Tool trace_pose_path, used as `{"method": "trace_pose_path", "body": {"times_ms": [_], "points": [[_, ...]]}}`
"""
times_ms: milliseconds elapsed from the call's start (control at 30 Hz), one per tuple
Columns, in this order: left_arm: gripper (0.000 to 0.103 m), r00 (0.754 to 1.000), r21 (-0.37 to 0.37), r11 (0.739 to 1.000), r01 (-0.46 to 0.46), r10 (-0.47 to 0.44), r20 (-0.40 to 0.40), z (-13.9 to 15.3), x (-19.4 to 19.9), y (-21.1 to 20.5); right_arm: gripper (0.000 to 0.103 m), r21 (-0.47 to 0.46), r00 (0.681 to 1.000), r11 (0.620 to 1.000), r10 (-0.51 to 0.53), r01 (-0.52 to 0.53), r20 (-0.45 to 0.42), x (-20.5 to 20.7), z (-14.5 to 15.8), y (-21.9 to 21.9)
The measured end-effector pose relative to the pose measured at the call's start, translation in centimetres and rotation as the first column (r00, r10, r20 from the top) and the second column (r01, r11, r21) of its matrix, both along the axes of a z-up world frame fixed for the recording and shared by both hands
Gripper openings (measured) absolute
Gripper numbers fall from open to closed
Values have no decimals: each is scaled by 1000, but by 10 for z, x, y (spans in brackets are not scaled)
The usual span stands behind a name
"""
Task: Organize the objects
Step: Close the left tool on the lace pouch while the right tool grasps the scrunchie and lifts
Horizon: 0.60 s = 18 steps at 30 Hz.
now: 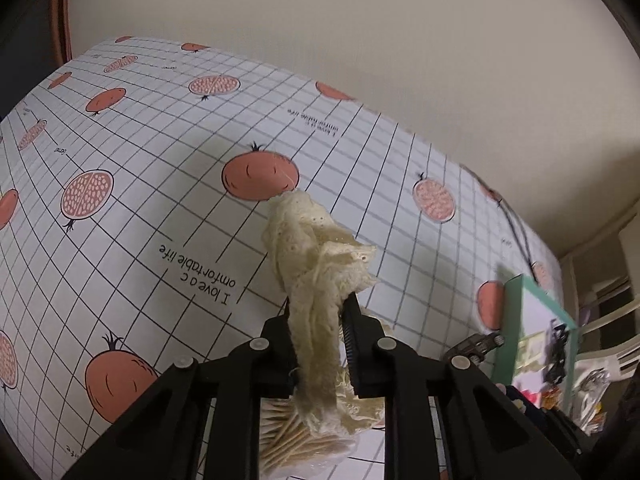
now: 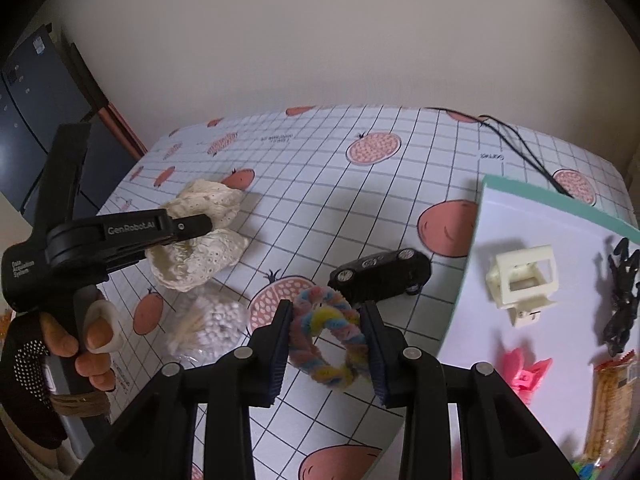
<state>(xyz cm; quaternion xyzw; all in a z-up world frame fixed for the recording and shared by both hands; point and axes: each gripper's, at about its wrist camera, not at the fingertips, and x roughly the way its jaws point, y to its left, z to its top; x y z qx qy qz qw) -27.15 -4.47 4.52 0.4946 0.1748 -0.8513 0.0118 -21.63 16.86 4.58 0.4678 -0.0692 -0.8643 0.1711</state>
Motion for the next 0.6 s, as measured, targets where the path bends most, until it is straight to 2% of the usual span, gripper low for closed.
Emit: {"method": "trace_pose_path", "body": {"times_ms": [167, 300, 600], "points": [[20, 998, 9, 1000, 26, -25, -62, 24, 1, 10, 36, -17, 998, 999, -45, 45, -40, 2, 16, 22], [20, 991, 43, 997, 70, -65, -114, 43, 4, 27, 36, -21, 993, 995, -96, 95, -64, 4, 26, 46], [20, 956, 75, 975, 211, -190, -223, 77, 18, 80, 36, -50, 966, 971, -237, 233, -99, 14, 44, 113]]}}
